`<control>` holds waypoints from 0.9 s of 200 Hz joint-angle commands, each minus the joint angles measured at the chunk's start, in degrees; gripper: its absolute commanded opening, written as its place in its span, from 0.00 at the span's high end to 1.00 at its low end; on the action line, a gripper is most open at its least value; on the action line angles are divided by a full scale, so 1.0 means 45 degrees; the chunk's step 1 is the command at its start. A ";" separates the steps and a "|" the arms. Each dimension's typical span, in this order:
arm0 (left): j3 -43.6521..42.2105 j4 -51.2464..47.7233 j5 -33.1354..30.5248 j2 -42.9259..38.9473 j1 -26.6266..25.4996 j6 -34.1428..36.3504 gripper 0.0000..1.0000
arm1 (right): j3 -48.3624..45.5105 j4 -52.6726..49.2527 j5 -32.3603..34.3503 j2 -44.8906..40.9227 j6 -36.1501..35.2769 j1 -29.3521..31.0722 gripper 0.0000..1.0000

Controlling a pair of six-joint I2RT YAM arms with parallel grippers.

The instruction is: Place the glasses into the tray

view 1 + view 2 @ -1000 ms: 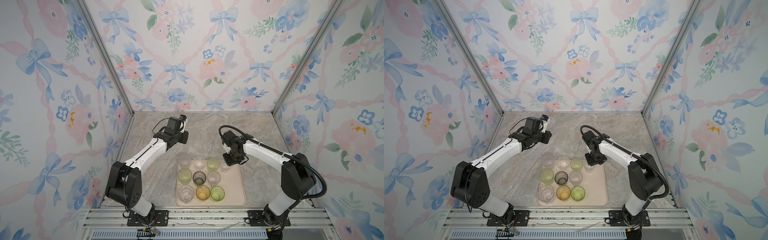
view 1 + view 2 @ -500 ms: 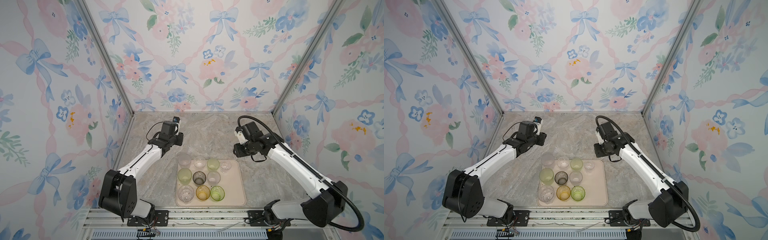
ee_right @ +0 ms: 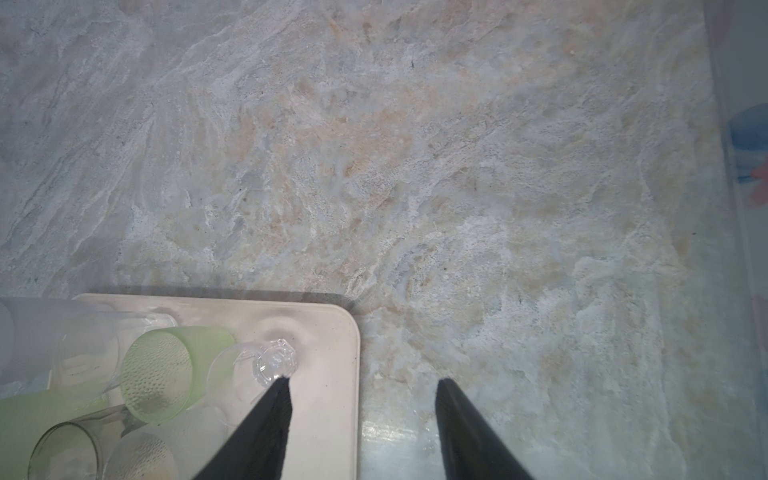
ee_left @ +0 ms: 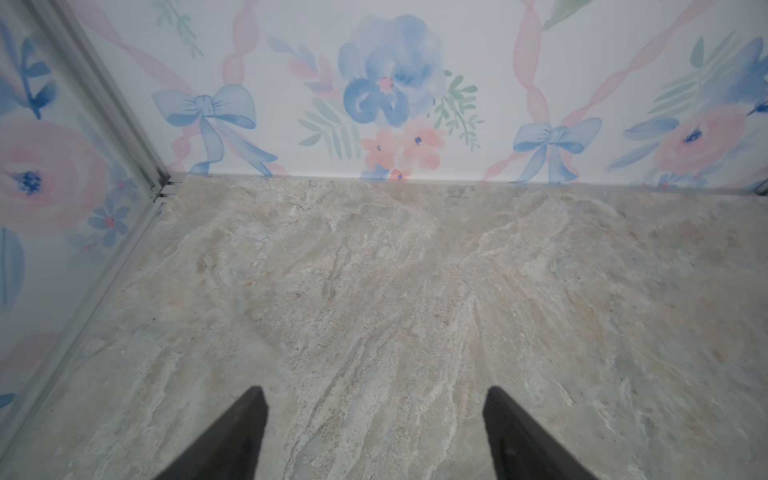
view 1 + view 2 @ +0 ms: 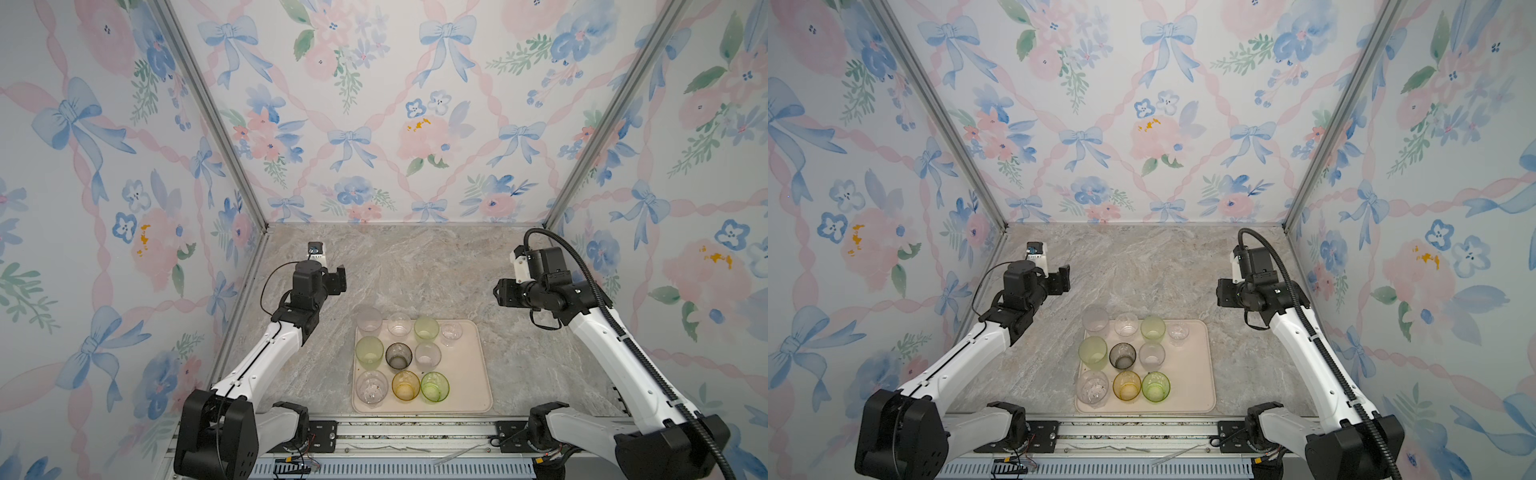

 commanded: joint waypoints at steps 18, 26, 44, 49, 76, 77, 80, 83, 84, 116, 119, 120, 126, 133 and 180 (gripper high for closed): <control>-0.1322 0.2143 -0.1973 0.0018 0.0608 -0.0406 0.02 | -0.1119 0.2292 -0.0251 -0.0280 0.0423 -0.1154 0.37; -0.1586 0.2452 -0.2217 0.0212 0.0614 -0.0330 0.02 | -0.1330 0.2753 -0.0207 -0.0273 0.0497 -0.1243 0.37; -0.2498 0.3568 -0.2920 0.0706 0.0615 0.0156 0.02 | -0.1594 0.3332 -0.0141 -0.0138 0.0590 -0.1360 0.36; -0.2799 0.4066 -0.3129 0.0862 0.0629 0.0419 0.02 | -0.1623 0.3449 -0.0061 -0.0079 0.0568 -0.1383 0.36; -0.4699 0.7635 -0.3887 0.1847 0.0612 0.1625 0.02 | -0.1845 0.4020 0.0456 0.0261 0.0368 -0.1424 0.36; -0.4764 0.7803 -0.3887 0.1889 0.0613 0.1666 0.02 | -0.1845 0.4020 0.0456 0.0261 0.0368 -0.1424 0.36; -0.4976 0.8302 -0.3854 0.2008 0.0614 0.1766 0.02 | -0.1896 0.4113 0.0482 0.0294 0.0364 -0.1465 0.36; -0.5201 0.8890 -0.3811 0.2143 0.0614 0.1879 0.02 | -0.1925 0.4184 0.0512 0.0328 0.0368 -0.1488 0.36; -0.5268 0.9095 -0.3790 0.2164 0.0614 0.1911 0.02 | -0.1931 0.4208 0.0518 0.0336 0.0369 -0.1486 0.36; -0.6072 1.2724 -0.3395 0.3656 0.0497 0.2552 0.02 | -0.2471 0.5234 0.1168 0.0373 0.0330 -0.1562 0.36; -0.6011 1.2787 -0.3314 0.3823 0.0497 0.2607 0.02 | -0.2544 0.5346 0.1223 0.0357 0.0315 -0.1562 0.36; -0.5996 1.2801 -0.3297 0.3883 0.0497 0.2626 0.02 | -0.2583 0.5404 0.1254 0.0351 0.0303 -0.1562 0.36; -0.5857 1.2828 -0.3220 0.4266 0.0483 0.2692 0.02 | -0.2803 0.5762 0.1444 0.0318 0.0271 -0.1563 0.36; -0.5774 1.3280 -0.3083 0.4760 0.0435 0.2856 0.02 | -0.3151 0.6297 0.1723 0.0253 0.0254 -0.1581 0.36; -0.5835 1.3389 -0.2416 0.4838 0.0609 0.2919 0.02 | -0.6005 1.0686 0.3352 -0.0104 0.0089 -0.1563 0.33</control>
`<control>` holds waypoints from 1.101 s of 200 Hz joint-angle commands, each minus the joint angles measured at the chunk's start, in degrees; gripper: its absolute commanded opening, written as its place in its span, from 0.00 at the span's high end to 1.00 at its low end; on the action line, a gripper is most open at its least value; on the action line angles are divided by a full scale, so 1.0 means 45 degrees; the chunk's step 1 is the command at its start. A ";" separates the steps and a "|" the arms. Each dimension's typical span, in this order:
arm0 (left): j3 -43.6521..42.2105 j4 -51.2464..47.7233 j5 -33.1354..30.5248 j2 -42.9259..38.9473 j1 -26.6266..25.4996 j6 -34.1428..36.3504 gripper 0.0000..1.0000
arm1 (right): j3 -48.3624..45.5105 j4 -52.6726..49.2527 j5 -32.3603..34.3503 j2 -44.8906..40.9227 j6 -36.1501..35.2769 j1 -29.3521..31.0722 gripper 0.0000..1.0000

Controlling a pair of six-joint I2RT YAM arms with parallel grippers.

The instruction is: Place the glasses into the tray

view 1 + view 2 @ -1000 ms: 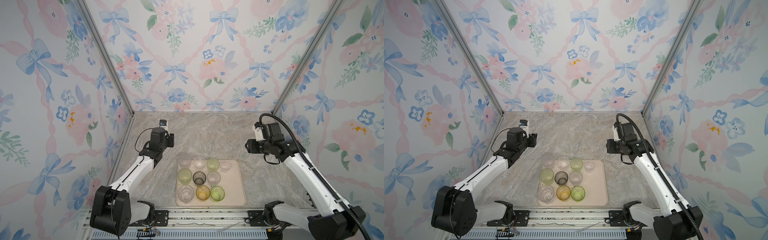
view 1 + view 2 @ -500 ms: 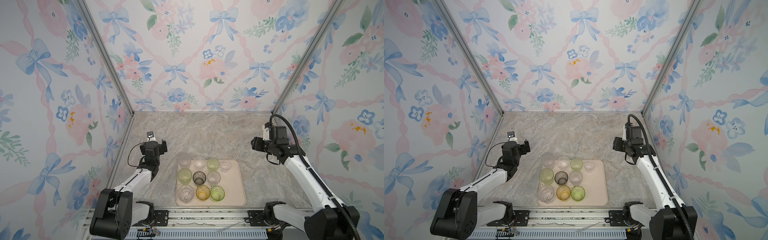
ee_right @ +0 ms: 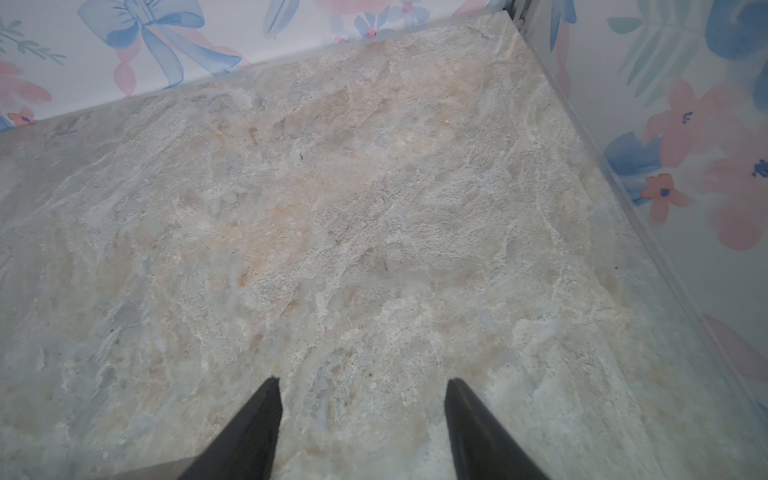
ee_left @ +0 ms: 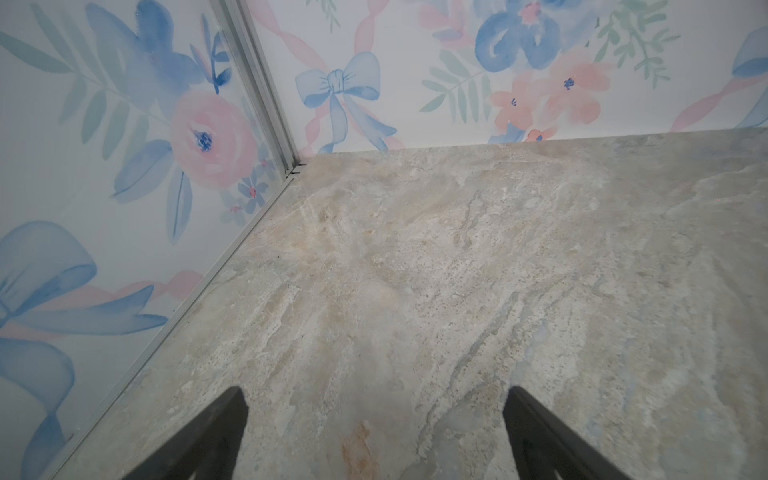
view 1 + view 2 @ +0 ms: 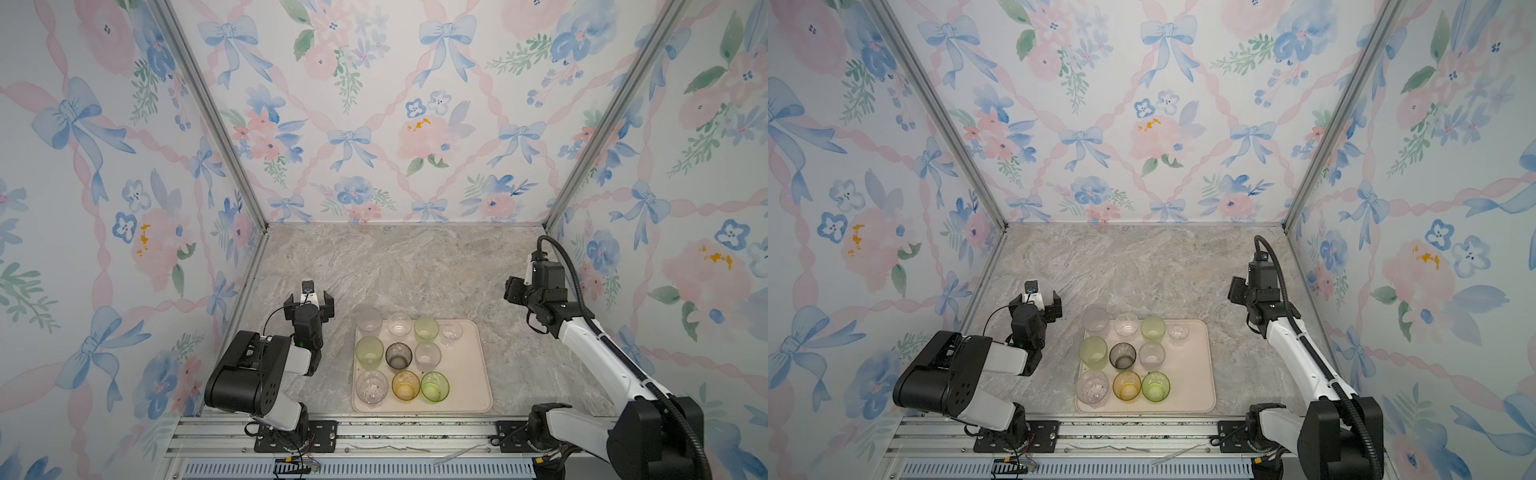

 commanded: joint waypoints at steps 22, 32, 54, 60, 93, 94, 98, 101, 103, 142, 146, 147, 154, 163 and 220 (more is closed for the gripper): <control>-0.0501 0.1541 0.1360 0.0049 0.0440 -0.0014 0.02 | -0.2454 0.4784 0.2279 -0.0314 -0.0444 -0.0012 0.32; -0.0979 0.3746 0.1649 0.0922 0.0548 0.0217 0.02 | -0.3052 0.5692 0.2684 -0.0330 -0.0601 0.0013 0.32; -0.1124 0.3239 0.1756 0.0577 0.0270 0.0389 0.02 | -0.4265 0.7959 0.3021 -0.0203 -0.1103 0.0046 0.31; -0.1114 0.3466 0.1815 0.0755 0.0289 0.0444 0.02 | -0.4482 0.8480 0.3055 -0.0094 -0.1219 0.0037 0.31; -0.1133 0.3614 0.1880 0.0776 0.0301 0.0508 0.02 | -0.5442 1.1670 0.3280 0.1144 -0.1738 0.0052 0.30; -0.1133 0.3624 0.1870 0.0787 0.0296 0.0500 0.02 | -0.5470 1.1784 0.3290 0.1216 -0.1746 0.0052 0.30; -0.1133 0.3615 0.1865 0.0775 0.0310 0.0499 0.02 | -0.5582 1.2234 0.3299 0.1448 -0.1812 0.0070 0.30; -0.1133 0.3614 0.1868 0.0786 0.0310 0.0502 0.02 | -0.5648 1.2541 0.3282 0.1630 -0.1866 0.0069 0.30; -0.1133 0.3614 0.1862 0.0791 0.0305 0.0499 0.02 | -0.5682 1.2772 0.3305 0.1750 -0.1884 0.0080 0.30; -0.1134 0.3619 0.1877 0.0792 0.0310 0.0508 0.02 | -0.5802 1.5002 0.3432 0.3512 -0.2572 0.0352 0.29; -0.1133 0.3614 0.1870 0.0789 0.0310 0.0501 0.02 | -0.5828 1.5428 0.3376 0.3697 -0.2696 0.0393 0.29; -0.1133 0.3614 0.1875 0.0794 0.0310 0.0506 0.02 | -0.5829 1.5470 0.3348 0.3733 -0.2723 0.0398 0.29; -0.1133 0.3614 0.1877 0.0795 0.0310 0.0503 0.02 | -0.5784 1.5264 0.3310 0.3730 -0.2835 0.0542 0.29; -0.1115 0.3595 0.1874 0.0800 0.0310 0.0511 0.02 | -0.5735 1.5124 0.3190 0.3720 -0.3006 0.0646 0.29; -0.1075 0.3507 0.1855 0.0799 0.0326 0.0497 0.02 | -0.5415 1.5425 0.2848 0.4723 -0.3457 0.0906 0.29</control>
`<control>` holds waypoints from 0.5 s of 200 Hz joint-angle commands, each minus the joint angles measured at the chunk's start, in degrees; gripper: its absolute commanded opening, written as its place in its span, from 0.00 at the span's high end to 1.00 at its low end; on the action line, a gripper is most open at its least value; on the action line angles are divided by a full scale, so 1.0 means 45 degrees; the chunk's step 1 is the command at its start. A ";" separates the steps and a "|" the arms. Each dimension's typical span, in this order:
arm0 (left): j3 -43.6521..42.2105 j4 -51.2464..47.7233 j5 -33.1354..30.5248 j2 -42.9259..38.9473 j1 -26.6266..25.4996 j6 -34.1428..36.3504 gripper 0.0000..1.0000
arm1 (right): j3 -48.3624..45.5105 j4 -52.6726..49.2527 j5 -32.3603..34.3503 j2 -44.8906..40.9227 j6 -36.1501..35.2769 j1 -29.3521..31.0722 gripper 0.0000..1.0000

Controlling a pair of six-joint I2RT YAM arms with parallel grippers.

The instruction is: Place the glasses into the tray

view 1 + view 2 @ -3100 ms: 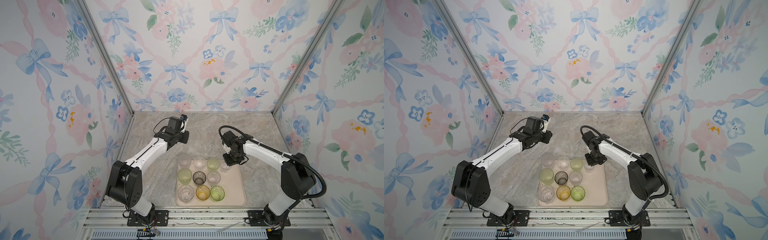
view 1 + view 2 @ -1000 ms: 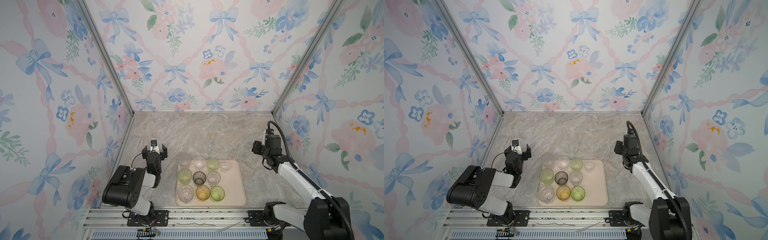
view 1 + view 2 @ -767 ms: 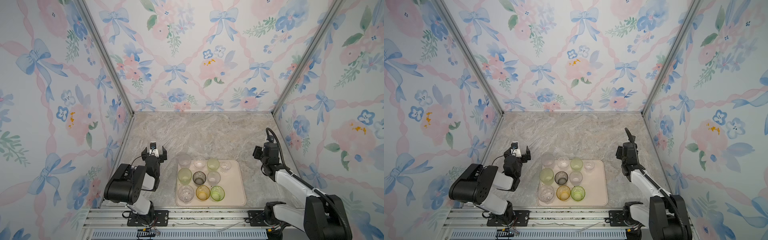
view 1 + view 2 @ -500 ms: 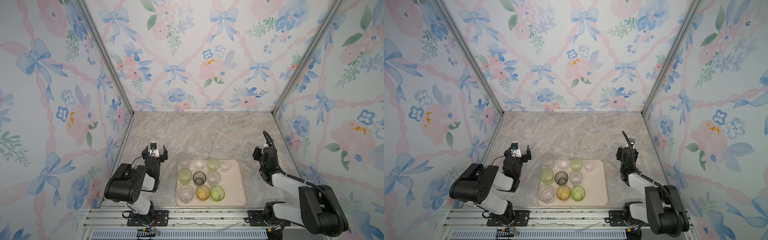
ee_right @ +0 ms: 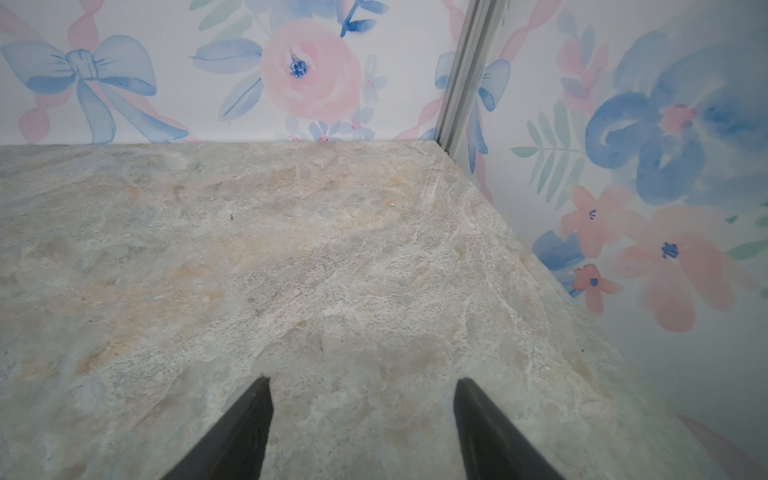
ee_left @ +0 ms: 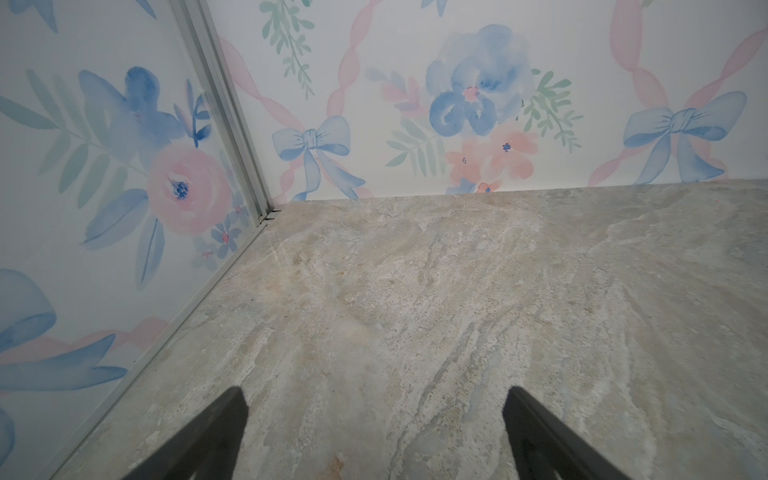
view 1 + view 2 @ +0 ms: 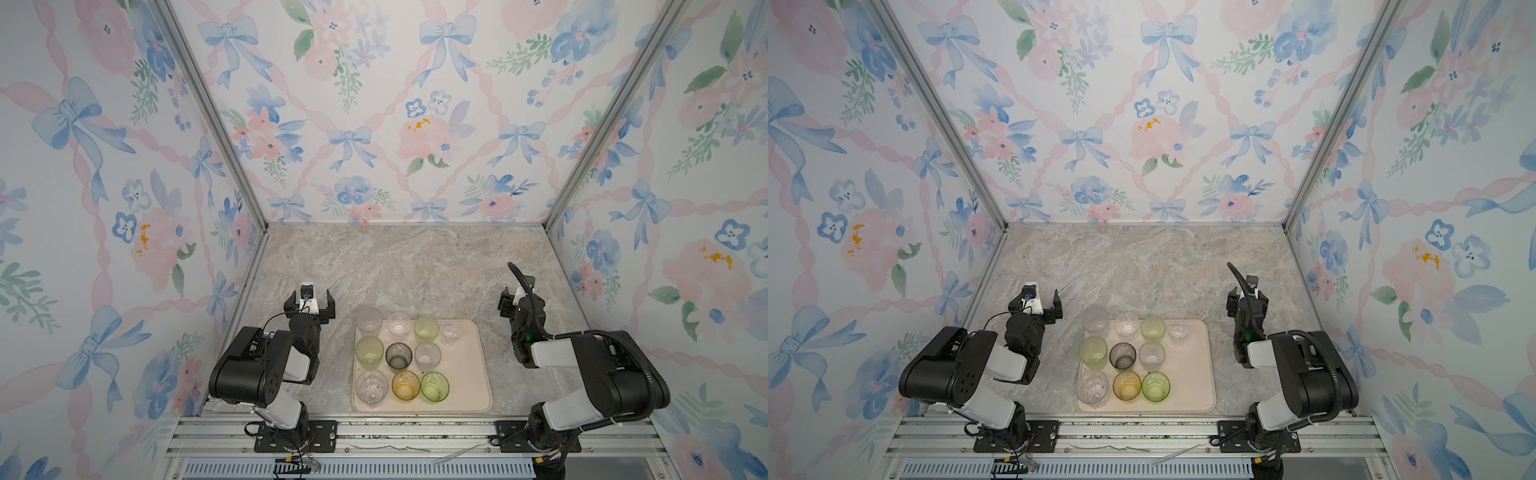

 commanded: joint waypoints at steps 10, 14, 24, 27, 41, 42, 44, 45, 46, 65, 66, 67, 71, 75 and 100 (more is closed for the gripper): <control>0.0070 0.0072 0.0111 0.0104 0.0038 0.0218 0.02 | 0.0504 -0.0078 -0.0264 0.0132 -0.0159 -0.0030 0.29; 0.0131 -0.0039 0.0095 0.0104 0.0038 0.0195 0.02 | 0.0595 -0.0312 -0.0411 0.0116 -0.0002 -0.0202 0.29; 0.0258 -0.0314 0.0075 0.0079 0.0094 0.0128 0.02 | 0.0764 -0.0952 -0.0896 -0.0064 0.0410 -0.0610 0.27; 0.0298 -0.0367 0.0073 0.0086 0.0111 0.0098 0.02 | 0.0761 -0.1011 -0.0969 -0.0104 0.0430 -0.0656 0.25; 0.0340 -0.0467 0.0039 0.0078 0.0135 0.0058 0.02 | 0.0743 -0.0783 -0.0788 -0.0017 0.0335 -0.0548 0.03; 0.0340 -0.0471 0.0027 0.0072 0.0135 0.0058 0.02 | 0.0742 -0.0779 -0.0787 -0.0016 0.0339 -0.0547 0.03; 0.0335 -0.0474 0.0027 0.0067 0.0135 0.0058 0.02 | 0.0742 -0.0800 -0.0787 -0.0015 0.0328 -0.0550 0.03; 0.0328 -0.0475 0.0020 0.0066 0.0135 0.0058 0.02 | 0.0742 -0.0806 -0.0787 -0.0015 0.0326 -0.0548 0.03; 0.0334 -0.0475 0.0017 0.0075 0.0135 0.0058 0.02 | 0.0742 -0.0810 -0.0787 -0.0015 0.0325 -0.0556 0.03; 0.0322 -0.0464 -0.0005 0.0065 0.0135 0.0038 0.02 | 0.0742 -0.0826 -0.0769 -0.0015 0.0330 -0.0535 0.03; 0.0322 -0.0469 -0.0005 0.0065 0.0135 0.0038 0.02 | 0.0742 -0.0829 -0.0768 -0.0015 0.0327 -0.0530 0.03; 0.0321 -0.0462 -0.0006 0.0065 0.0135 0.0038 0.02 | 0.0742 -0.0841 -0.0768 -0.0015 0.0326 -0.0538 0.03; 0.0316 -0.0458 -0.0015 0.0055 0.0135 0.0038 0.02 | 0.0742 -0.0832 -0.0782 -0.0031 0.0328 -0.0540 0.03; 0.0330 -0.0469 -0.0005 0.0069 0.0135 0.0038 0.02 | 0.0742 -0.0822 -0.0768 -0.0016 0.0338 -0.0542 0.03; 0.0360 -0.0499 -0.0025 0.0063 0.0145 0.0029 0.02 | 0.0742 -0.0831 -0.0779 -0.0015 0.0329 -0.0541 0.03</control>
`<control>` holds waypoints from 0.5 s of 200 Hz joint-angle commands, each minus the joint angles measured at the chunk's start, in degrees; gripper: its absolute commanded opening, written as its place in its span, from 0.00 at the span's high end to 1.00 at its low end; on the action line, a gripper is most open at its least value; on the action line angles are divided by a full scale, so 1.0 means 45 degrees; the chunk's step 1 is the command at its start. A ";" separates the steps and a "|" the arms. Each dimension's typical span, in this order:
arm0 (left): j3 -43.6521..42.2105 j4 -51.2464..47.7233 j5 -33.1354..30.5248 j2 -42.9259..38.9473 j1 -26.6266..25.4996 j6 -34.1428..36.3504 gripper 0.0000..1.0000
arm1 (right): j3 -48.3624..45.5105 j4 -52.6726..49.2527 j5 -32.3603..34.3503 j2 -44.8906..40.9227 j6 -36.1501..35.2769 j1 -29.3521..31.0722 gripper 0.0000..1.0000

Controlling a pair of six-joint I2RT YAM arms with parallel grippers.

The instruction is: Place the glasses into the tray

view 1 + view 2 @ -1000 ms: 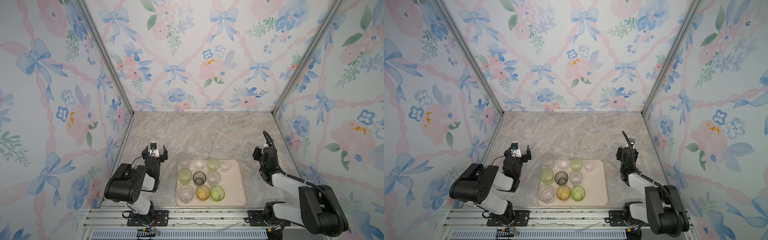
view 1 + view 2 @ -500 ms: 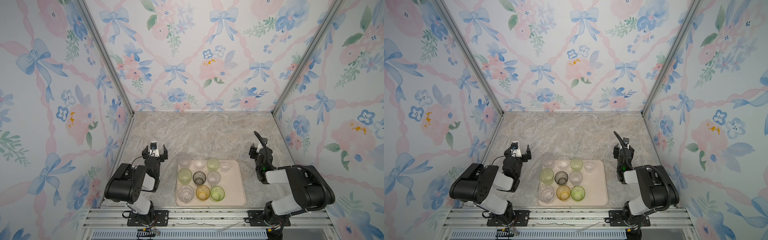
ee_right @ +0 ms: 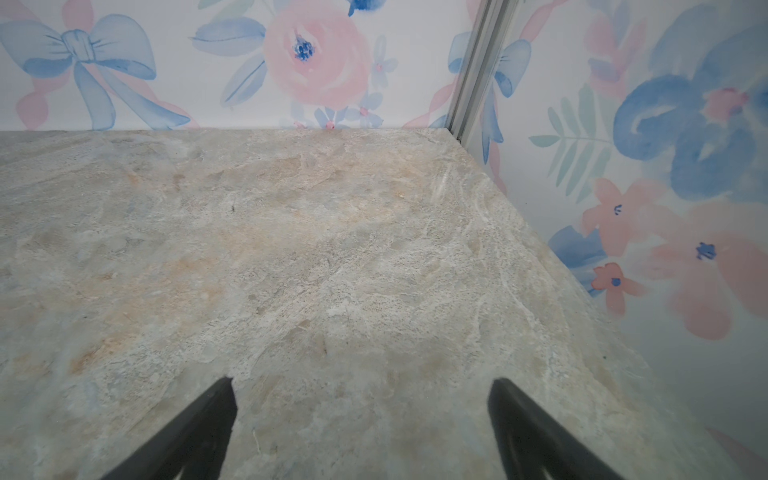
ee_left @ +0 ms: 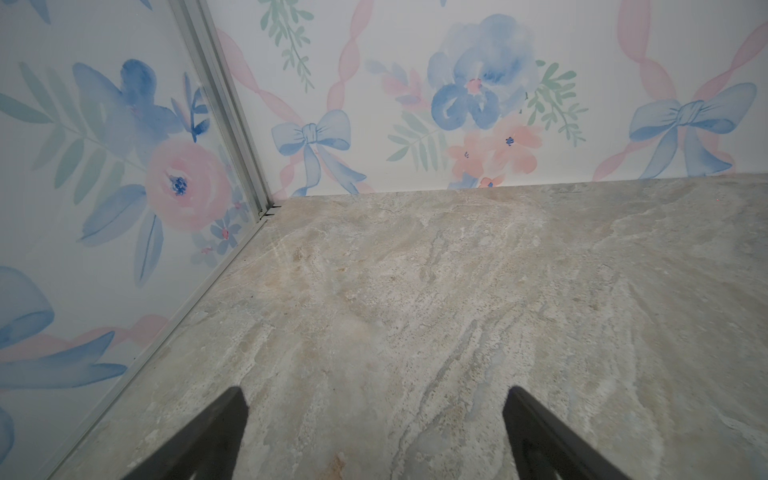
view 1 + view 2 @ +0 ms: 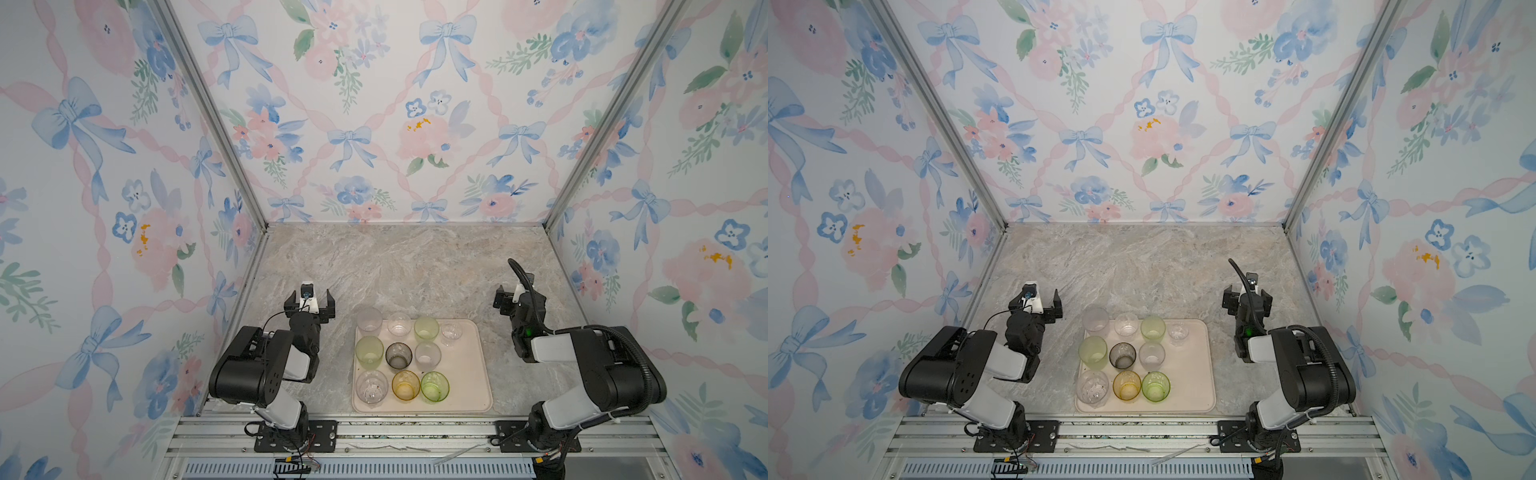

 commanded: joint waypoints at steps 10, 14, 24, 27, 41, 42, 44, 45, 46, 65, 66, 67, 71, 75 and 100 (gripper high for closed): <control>0.0193 -0.0112 -0.0024 0.0069 0.0087 0.0029 0.01 | 0.0170 -0.0022 -0.0121 -0.0078 0.0113 -0.0015 0.03; 0.0195 -0.0102 -0.0034 0.0065 0.0087 0.0029 0.02 | 0.0168 -0.0022 -0.0121 -0.0078 0.0108 -0.0022 0.03; 0.0194 -0.0102 -0.0037 0.0076 0.0086 0.0029 0.02 | 0.0168 -0.0004 -0.0133 -0.0078 0.0117 -0.0019 0.03; 0.0187 -0.0106 -0.0035 0.0076 0.0087 0.0029 0.02 | 0.0168 -0.0015 -0.0123 -0.0078 0.0107 -0.0007 0.03; 0.0194 -0.0103 -0.0035 0.0065 0.0094 0.0029 0.02 | 0.0168 -0.0014 -0.0121 -0.0081 0.0106 -0.0022 0.03; 0.0194 -0.0102 -0.0035 0.0065 0.0091 0.0029 0.02 | 0.0168 -0.0008 -0.0121 -0.0079 0.0116 -0.0014 0.03; 0.0185 -0.0106 -0.0025 0.0065 0.0098 0.0029 0.02 | 0.0168 -0.0018 -0.0126 -0.0078 0.0108 -0.0018 0.03; 0.0200 -0.0104 -0.0030 0.0065 0.0092 0.0029 0.02 | 0.0168 -0.0020 -0.0124 -0.0078 0.0117 -0.0012 0.03; 0.0197 -0.0112 -0.0042 0.0065 0.0090 0.0029 0.02 | 0.0168 -0.0021 -0.0122 -0.0078 0.0111 -0.0009 0.03; 0.0234 -0.0178 -0.0052 0.0063 0.0106 0.0009 0.02 | 0.0169 -0.0011 -0.0121 -0.0078 0.0115 -0.0013 0.03; 0.0224 -0.0189 -0.0053 0.0064 0.0106 0.0009 0.02 | 0.0169 -0.0007 -0.0121 -0.0078 0.0110 -0.0010 0.03; 0.0229 -0.0184 -0.0054 0.0064 0.0106 0.0009 0.02 | 0.0169 -0.0004 -0.0121 -0.0078 0.0108 -0.0018 0.03; 0.0234 -0.0181 -0.0045 0.0060 0.0106 0.0009 0.02 | 0.0168 -0.0019 -0.0125 -0.0078 0.0106 -0.0007 0.03; 0.0252 -0.0198 -0.0036 0.0065 0.0106 0.0009 0.02 | 0.0168 -0.0017 -0.0121 -0.0078 0.0123 -0.0011 0.03; 0.0273 -0.0271 0.0004 0.0069 0.0127 -0.0017 0.02 | 0.0168 -0.0017 -0.0121 -0.0078 0.0111 -0.0011 0.03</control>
